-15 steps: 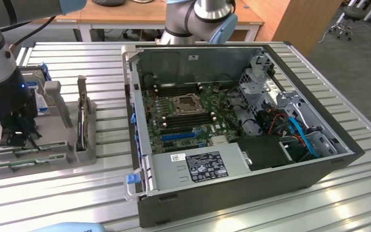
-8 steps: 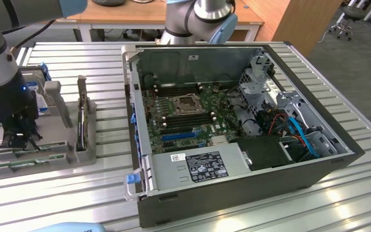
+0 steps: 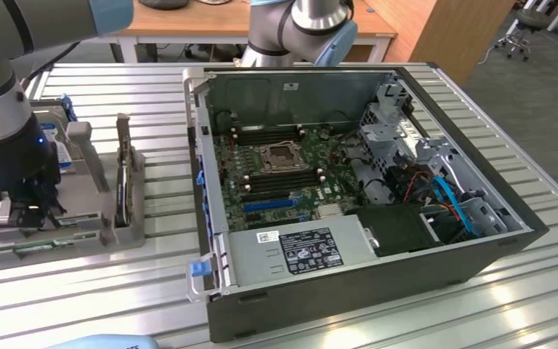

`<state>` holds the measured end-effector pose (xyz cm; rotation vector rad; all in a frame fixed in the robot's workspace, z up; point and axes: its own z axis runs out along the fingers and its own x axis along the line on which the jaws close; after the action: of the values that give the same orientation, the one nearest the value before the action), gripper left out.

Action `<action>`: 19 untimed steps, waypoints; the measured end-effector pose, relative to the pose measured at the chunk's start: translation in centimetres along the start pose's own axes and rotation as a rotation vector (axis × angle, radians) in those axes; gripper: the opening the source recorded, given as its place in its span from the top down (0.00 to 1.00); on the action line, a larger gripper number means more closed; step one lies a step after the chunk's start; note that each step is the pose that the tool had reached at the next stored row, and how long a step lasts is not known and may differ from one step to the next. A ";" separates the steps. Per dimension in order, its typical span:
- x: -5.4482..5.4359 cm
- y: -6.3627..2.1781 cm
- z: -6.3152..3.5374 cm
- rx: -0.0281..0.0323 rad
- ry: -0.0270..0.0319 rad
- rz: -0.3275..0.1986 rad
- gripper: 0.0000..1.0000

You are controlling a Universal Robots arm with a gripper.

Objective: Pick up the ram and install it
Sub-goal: 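Pick up the ram and move it above insertion slot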

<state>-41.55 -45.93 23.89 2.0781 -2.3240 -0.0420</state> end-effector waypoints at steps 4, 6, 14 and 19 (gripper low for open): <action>0.0 0.00 0.20 -0.0002 0.0002 0.000 0.71; 0.0 -0.01 0.22 -0.0001 0.0001 -0.001 0.71; 0.0 -0.01 0.31 -0.0016 0.0023 -0.057 0.71; 0.0 -0.01 0.32 -0.0015 0.0026 -0.067 0.71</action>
<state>-41.55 -45.92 23.57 2.1536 -2.2514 -0.0421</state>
